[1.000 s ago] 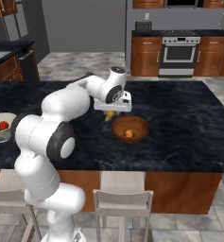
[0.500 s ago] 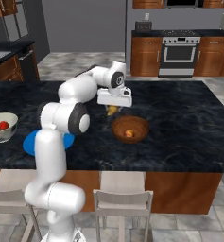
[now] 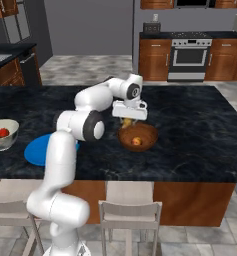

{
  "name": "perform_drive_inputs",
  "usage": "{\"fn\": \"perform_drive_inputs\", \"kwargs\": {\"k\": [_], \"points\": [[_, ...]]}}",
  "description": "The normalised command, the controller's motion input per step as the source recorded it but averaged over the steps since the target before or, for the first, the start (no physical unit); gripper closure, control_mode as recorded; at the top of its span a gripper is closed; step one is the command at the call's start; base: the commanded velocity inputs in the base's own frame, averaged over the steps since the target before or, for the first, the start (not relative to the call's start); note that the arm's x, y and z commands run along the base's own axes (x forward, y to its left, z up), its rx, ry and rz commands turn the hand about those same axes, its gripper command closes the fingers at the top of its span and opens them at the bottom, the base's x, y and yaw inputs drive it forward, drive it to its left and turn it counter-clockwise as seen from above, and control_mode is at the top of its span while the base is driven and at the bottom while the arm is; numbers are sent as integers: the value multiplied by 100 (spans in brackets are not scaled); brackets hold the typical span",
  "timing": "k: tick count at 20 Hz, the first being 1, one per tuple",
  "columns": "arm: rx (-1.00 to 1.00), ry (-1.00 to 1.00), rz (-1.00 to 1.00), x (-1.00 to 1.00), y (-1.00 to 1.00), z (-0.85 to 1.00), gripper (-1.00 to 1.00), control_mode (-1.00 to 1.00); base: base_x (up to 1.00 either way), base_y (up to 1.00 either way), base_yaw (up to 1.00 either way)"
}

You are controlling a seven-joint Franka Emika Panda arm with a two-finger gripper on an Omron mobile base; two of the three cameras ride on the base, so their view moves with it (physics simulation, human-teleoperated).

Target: Take the fruits from the plate on the dining counter and place two fruits in each bowl.

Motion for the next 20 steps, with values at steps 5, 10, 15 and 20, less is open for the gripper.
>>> {"fn": "perform_drive_inputs", "kwargs": {"k": [5, 10, 15, 20], "points": [[0, -9, 0, -3, -19, -31, 100, -100, 0, 0, 0], [0, -2, 1, -33, -2, -8, 100, -100, 0, 0, 0], [0, -24, 1, -56, 0, -16, 100, -100, 0, 0, 0], [0, -22, -6, 4, 0, -28, 100, -100, 0, 0, 0]]}}
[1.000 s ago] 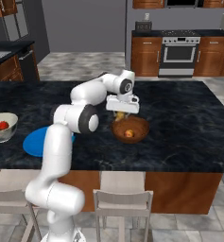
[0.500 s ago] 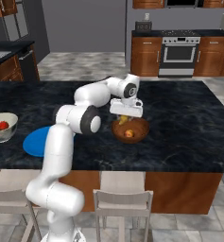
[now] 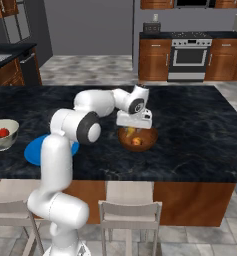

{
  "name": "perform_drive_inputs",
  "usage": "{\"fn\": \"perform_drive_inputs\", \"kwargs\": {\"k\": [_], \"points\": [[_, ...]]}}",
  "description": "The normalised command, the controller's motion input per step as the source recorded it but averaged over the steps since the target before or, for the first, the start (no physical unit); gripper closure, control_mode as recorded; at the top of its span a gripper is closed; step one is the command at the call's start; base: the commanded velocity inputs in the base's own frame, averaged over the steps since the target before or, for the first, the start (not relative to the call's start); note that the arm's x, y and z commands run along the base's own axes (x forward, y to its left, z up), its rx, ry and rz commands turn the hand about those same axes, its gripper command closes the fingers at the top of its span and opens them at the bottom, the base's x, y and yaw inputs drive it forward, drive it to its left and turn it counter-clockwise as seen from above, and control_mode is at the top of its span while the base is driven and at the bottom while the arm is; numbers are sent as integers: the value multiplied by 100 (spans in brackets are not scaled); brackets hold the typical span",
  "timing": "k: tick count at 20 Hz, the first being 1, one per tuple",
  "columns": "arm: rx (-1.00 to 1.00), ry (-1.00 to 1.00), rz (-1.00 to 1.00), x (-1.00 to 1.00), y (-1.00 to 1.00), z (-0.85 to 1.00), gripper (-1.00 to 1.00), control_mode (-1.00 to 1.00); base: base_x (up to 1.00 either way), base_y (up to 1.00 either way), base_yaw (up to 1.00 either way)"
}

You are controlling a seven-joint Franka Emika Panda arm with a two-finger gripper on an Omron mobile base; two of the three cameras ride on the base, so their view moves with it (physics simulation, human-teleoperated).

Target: Take the fruits from the plate on the dining counter and place two fruits in each bowl.

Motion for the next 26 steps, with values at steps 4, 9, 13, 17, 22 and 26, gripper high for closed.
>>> {"fn": "perform_drive_inputs", "kwargs": {"k": [4, 9, 13, 17, 22, 26], "points": [[-1, -15, -15, 4, 0, 0, 100, -100, 0, 0, 0], [-1, -1, -21, 25, -5, 17, 100, -100, 0, 0, 0], [0, 17, -15, 32, -14, 16, 100, -100, 0, 0, 0], [0, 17, 0, 5, -18, 1, 100, -100, 0, 0, 0], [0, 0, 0, -11, 0, 1, 100, -100, 0, 0, 0], [0, 0, 0, -23, 0, 6, 100, -100, 0, 0, 0]]}}
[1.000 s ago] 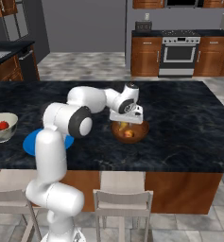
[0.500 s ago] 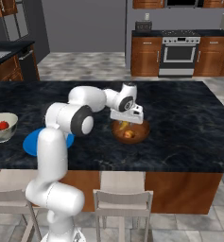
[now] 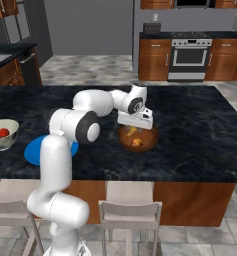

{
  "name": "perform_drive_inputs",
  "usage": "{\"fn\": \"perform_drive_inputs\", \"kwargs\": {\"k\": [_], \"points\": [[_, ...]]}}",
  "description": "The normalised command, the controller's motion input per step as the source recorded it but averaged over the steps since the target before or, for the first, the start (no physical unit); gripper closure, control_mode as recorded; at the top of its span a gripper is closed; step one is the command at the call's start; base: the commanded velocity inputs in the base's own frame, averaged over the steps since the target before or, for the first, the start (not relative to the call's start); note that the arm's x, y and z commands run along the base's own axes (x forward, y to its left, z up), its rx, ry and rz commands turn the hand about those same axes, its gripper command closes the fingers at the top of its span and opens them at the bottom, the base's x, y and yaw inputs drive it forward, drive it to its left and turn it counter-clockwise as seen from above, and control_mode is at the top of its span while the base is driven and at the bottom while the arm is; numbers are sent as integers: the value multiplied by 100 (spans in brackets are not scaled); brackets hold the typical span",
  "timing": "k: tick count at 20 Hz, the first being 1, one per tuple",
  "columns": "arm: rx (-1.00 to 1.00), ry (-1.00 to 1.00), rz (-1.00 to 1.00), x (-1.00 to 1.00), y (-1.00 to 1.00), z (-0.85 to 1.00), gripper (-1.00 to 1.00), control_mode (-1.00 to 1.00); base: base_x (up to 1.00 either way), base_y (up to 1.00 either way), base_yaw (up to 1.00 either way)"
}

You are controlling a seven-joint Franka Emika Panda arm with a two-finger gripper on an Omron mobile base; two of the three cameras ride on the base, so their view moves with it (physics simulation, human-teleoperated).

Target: Take the fruits from the plate on the dining counter and place two fruits in each bowl.

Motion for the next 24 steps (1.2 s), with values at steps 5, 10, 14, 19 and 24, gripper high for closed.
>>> {"fn": "perform_drive_inputs", "kwargs": {"k": [5, 10, 14, 19, 24], "points": [[0, 0, 0, 0, 0, 0, -100, -100, 0, 0, 0], [0, 0, 0, -3, 0, 0, -100, -100, 0, 0, 0], [0, 0, 0, -9, 0, 0, -100, -100, 0, 0, 0], [0, 0, 0, -1, 0, 9, -100, -100, 0, 0, 0], [0, 0, 0, -11, 0, 49, -100, -100, 0, 0, 0]]}}
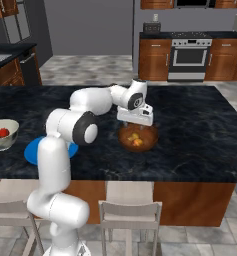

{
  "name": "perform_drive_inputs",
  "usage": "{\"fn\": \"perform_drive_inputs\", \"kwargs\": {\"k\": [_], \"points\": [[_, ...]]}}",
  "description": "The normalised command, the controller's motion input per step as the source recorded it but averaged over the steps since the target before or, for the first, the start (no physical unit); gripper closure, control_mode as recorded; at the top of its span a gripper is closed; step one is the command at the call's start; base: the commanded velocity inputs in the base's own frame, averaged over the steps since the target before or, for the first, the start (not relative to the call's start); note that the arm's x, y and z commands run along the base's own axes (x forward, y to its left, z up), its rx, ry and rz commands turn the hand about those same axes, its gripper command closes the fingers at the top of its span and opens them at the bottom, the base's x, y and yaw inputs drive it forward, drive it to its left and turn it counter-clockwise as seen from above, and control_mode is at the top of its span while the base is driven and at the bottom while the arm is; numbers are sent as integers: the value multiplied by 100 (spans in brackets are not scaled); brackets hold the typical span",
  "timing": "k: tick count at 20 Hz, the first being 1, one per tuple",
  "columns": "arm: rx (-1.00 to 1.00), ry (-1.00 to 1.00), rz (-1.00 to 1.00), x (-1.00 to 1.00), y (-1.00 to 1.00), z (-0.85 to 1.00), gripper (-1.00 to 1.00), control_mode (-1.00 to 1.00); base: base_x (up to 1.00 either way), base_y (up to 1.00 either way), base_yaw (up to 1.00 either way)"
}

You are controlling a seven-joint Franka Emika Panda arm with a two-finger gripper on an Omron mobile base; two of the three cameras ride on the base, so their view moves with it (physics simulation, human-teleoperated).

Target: Take the fruits from the plate on the dining counter and place two fruits in each bowl.

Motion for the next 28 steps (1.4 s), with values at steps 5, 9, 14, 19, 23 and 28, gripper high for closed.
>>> {"fn": "perform_drive_inputs", "kwargs": {"k": [5, 9, 14, 19, 23, 28], "points": [[0, 0, 0, -77, 14, 76, -100, -100, 0, 0, 0], [-5, -12, 0, -100, 67, 60, -100, -100, 0, 0, 0], [-14, -14, 0, -100, 96, 42, -100, -100, 0, 0, 0], [-15, -12, 0, -100, 92, 43, -100, -100, 0, 0, 0], [-5, -19, 4, -100, 57, 33, -100, -100, 0, 0, 0], [0, -25, 11, -100, 25, 40, -100, -100, 0, 0, 0]]}}
